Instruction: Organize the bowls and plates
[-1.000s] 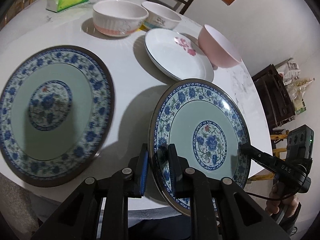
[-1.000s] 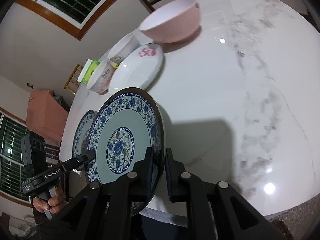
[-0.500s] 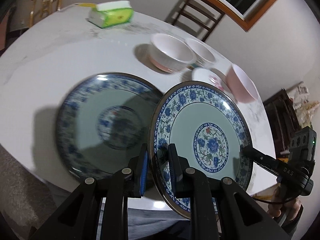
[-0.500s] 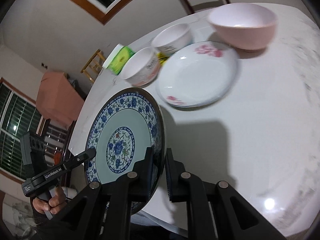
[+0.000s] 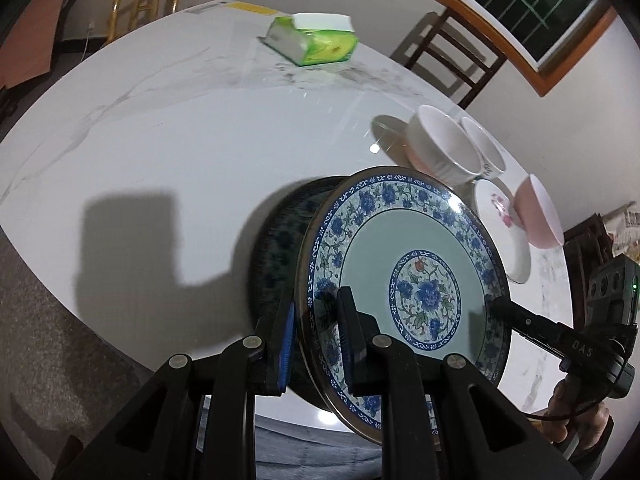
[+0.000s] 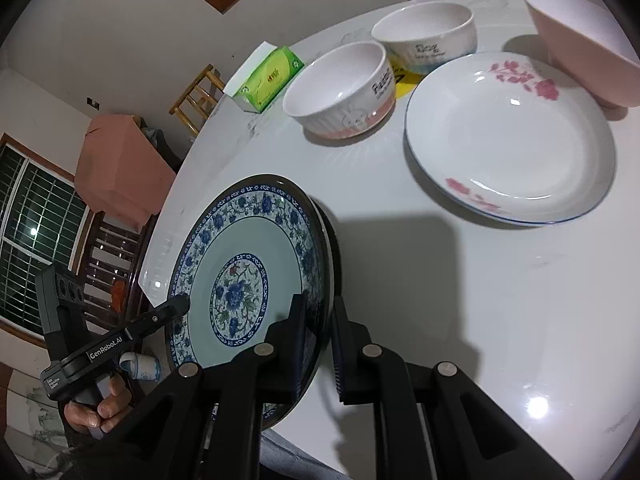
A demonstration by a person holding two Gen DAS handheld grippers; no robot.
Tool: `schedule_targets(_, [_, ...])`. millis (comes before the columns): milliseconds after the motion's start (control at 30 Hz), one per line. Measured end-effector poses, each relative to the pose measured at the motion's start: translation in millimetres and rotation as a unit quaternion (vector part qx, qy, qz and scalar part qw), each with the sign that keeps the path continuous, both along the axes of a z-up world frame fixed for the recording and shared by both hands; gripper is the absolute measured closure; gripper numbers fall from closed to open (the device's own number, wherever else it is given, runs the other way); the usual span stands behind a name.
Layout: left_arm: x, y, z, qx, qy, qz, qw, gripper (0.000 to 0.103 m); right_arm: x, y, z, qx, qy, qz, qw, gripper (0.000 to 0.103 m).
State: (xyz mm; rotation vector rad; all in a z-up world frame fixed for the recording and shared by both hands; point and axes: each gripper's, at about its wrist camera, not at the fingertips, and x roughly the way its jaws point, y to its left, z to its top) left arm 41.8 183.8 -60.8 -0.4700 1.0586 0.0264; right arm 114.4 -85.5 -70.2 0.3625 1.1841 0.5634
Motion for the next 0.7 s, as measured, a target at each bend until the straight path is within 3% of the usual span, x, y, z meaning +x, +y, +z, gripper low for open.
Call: schedule_targets(700, [6.0,20.6,-25.3,0.011,0.022,0.024,0.9994,0.085,4.1,34.6,-6.8,-0.054,-0.020,0.022,0.998,0.087])
